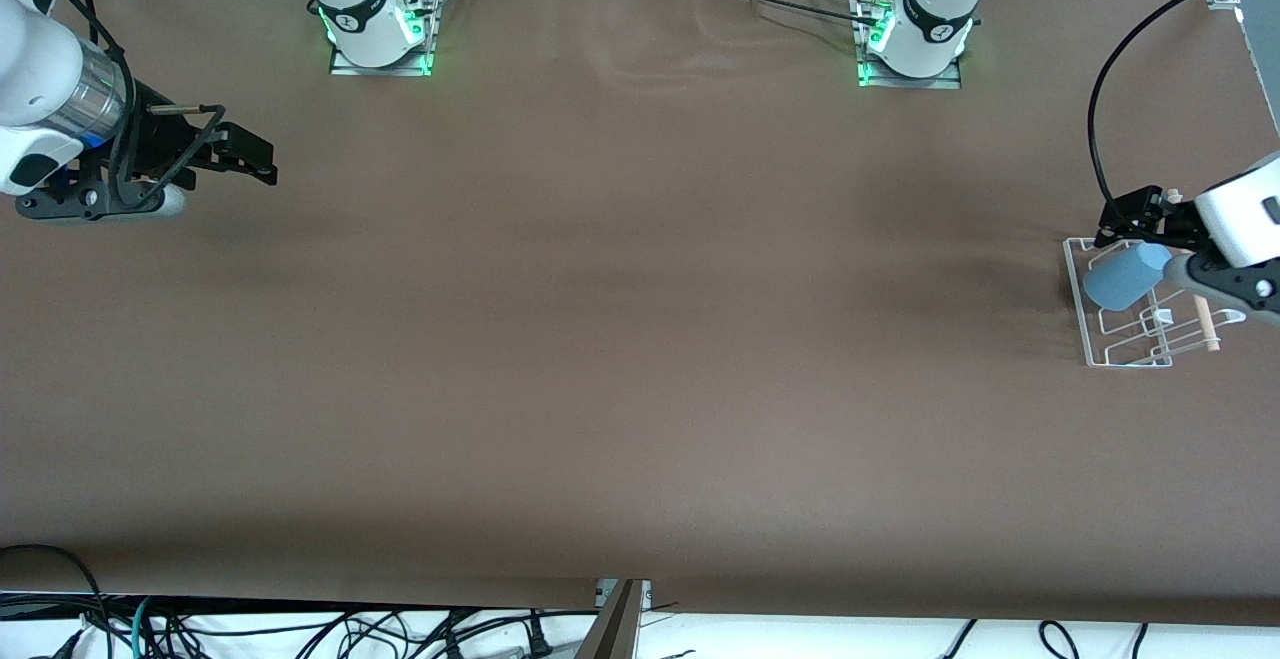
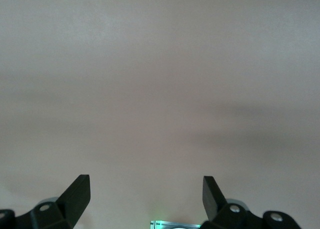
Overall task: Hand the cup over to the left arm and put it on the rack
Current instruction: 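Open the left gripper and lift it away from the rack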
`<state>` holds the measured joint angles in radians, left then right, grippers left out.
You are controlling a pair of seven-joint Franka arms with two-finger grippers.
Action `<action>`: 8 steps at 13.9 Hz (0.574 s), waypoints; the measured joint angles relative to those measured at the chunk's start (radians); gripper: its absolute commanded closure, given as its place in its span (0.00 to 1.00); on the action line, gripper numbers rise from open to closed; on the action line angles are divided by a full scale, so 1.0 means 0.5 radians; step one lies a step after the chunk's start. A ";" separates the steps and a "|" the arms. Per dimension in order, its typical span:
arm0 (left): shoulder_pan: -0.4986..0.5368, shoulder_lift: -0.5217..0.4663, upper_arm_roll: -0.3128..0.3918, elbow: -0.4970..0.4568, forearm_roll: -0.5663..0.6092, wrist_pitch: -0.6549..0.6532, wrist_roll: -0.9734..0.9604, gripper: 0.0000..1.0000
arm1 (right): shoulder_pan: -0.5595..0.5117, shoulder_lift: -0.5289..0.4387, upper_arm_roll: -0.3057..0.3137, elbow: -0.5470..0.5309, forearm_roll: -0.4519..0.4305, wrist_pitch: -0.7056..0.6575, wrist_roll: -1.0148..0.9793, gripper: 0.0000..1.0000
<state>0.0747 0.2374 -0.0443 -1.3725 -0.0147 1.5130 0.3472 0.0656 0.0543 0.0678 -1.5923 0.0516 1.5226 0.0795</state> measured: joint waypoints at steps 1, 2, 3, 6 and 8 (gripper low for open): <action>-0.115 -0.070 0.128 -0.111 -0.034 0.104 -0.069 0.00 | 0.000 0.001 0.000 0.000 0.000 0.000 0.000 0.01; -0.208 -0.154 0.203 -0.257 -0.018 0.234 -0.138 0.00 | -0.001 0.001 -0.002 0.000 0.000 0.000 0.000 0.01; -0.262 -0.237 0.230 -0.397 0.024 0.335 -0.210 0.00 | -0.001 0.001 -0.004 0.000 0.000 0.000 0.000 0.01; -0.298 -0.399 0.238 -0.636 0.078 0.431 -0.349 0.00 | -0.001 0.002 -0.006 0.001 0.000 0.000 0.000 0.01; -0.296 -0.425 0.248 -0.675 0.079 0.435 -0.360 0.00 | -0.001 0.002 -0.007 0.002 0.000 0.000 0.000 0.01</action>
<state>-0.0733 0.0247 0.0798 -1.7099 0.0247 1.7306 0.1671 0.0652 0.0551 0.0641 -1.5915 0.0516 1.5226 0.0795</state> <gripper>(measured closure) 0.000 0.004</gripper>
